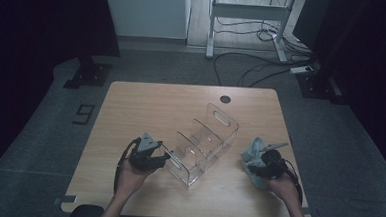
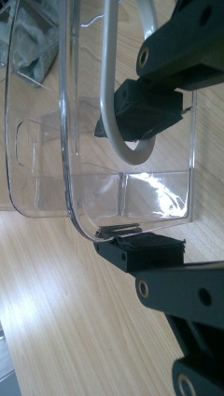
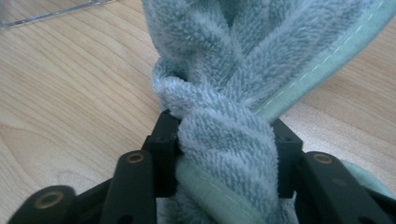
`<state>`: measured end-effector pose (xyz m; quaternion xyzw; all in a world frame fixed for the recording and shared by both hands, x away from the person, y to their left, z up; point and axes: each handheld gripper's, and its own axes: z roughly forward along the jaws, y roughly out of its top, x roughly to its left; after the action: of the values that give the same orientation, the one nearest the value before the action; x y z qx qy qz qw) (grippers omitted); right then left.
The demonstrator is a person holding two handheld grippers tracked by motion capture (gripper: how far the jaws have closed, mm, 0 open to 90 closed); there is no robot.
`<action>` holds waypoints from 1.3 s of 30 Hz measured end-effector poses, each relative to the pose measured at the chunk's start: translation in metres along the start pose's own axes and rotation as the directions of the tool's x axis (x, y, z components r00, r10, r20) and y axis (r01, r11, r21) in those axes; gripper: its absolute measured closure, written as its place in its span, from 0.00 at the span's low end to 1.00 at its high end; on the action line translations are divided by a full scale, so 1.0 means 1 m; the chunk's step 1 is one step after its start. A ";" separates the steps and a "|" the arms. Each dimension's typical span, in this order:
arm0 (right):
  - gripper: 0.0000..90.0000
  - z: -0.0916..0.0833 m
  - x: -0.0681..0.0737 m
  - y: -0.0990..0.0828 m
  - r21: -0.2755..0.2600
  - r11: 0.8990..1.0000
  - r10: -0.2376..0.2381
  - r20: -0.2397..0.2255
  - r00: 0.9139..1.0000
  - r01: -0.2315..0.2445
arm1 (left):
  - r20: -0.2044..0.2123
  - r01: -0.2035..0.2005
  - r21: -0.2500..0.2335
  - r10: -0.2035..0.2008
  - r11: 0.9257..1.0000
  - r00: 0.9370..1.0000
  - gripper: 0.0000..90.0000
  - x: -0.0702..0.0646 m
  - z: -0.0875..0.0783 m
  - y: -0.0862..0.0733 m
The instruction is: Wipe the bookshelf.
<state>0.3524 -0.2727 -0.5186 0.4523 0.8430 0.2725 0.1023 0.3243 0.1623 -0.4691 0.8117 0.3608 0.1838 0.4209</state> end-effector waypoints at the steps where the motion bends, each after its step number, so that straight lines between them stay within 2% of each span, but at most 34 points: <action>1: 0.63 -0.002 0.001 0.001 -0.004 1.000 -0.009 0.011 1.000 0.009 | 0.003 -0.001 -0.001 0.001 1.000 1.000 0.50 0.000 0.000 0.000; 4: 0.63 -0.007 0.001 0.002 -0.028 1.000 -0.008 0.042 0.999 0.009 | 0.009 -0.001 -0.001 0.001 1.000 1.000 0.50 0.000 0.000 0.000; 7: 0.63 -0.018 0.000 0.004 -0.082 0.997 0.008 0.057 0.998 -0.003 | 0.012 -0.004 0.000 0.004 1.000 1.000 0.50 0.000 -0.001 -0.001; 12: 0.63 -0.034 0.000 0.008 -0.183 0.983 0.033 0.067 0.997 -0.020 | 0.021 -0.007 -0.001 0.007 1.000 1.000 0.50 -0.001 -0.001 -0.001; 21: 0.62 -0.040 0.011 0.020 -0.263 0.965 0.014 0.068 0.998 0.004 | 0.044 -0.021 0.002 0.021 1.000 0.999 0.50 -0.005 -0.001 0.000; 29: 0.62 -0.041 0.014 0.033 -0.297 0.954 -0.008 0.087 0.996 0.034 | 0.061 -0.032 0.003 0.032 0.999 0.998 0.50 -0.006 0.000 0.000; 32: 0.62 -0.041 0.012 0.038 -0.308 0.951 0.000 0.081 0.997 0.025 | 0.063 -0.033 0.004 0.032 0.999 0.997 0.50 -0.006 0.000 0.001; 39: 0.62 -0.032 0.011 0.056 -0.306 0.950 -0.046 0.052 0.998 0.059 | 0.069 -0.033 0.005 0.033 0.999 0.997 0.50 -0.005 0.000 0.001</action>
<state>0.3728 -0.2508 -0.4600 0.4142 0.7997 0.3873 0.1972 0.3212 0.1580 -0.4687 0.8247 0.3333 0.1614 0.4275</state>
